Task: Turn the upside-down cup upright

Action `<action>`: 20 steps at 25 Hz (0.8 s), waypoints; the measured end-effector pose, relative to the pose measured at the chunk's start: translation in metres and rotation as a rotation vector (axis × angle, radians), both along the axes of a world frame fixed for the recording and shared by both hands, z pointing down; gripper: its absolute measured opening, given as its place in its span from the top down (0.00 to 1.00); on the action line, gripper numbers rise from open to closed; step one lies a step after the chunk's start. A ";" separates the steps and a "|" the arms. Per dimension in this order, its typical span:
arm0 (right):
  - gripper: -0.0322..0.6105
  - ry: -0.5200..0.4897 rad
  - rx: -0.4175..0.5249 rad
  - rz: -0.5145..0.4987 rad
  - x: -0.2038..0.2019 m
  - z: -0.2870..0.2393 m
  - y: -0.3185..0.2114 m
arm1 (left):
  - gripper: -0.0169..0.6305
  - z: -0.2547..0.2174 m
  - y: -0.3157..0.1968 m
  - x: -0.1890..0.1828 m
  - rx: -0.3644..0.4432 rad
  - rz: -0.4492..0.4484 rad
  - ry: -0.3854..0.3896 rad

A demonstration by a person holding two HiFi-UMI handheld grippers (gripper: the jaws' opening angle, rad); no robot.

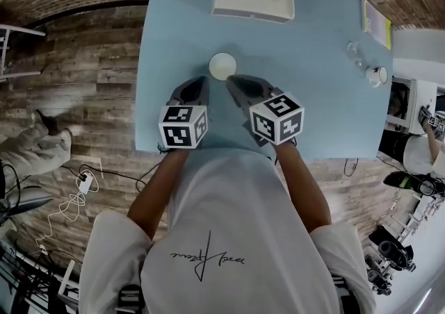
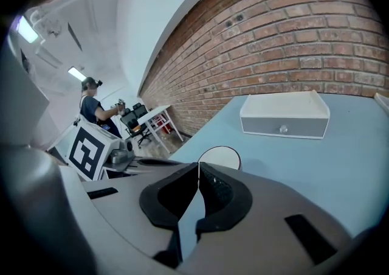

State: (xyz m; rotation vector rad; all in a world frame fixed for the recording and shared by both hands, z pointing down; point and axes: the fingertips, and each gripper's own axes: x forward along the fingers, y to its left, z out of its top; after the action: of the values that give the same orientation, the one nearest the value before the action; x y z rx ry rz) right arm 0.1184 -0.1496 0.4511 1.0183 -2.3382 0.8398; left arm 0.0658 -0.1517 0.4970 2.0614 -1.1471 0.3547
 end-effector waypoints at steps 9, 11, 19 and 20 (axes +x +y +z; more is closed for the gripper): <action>0.92 -0.032 0.091 0.097 0.006 -0.026 0.017 | 0.96 -0.040 0.012 0.000 0.075 0.048 0.031; 0.92 -0.034 0.112 0.119 0.009 -0.031 0.020 | 0.96 -0.049 0.016 0.003 0.093 0.063 0.033; 0.92 -0.065 0.183 0.200 0.017 -0.053 0.035 | 0.96 -0.088 0.028 0.006 0.193 0.142 0.023; 0.92 -0.071 0.190 0.208 0.017 -0.056 0.037 | 0.96 -0.093 0.029 0.007 0.200 0.148 0.030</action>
State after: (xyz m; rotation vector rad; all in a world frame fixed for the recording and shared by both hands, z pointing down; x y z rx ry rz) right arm 0.1354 -0.1123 0.3954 1.3506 -2.4380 0.7505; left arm 0.0729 -0.1223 0.4041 2.3265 -1.0506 0.2887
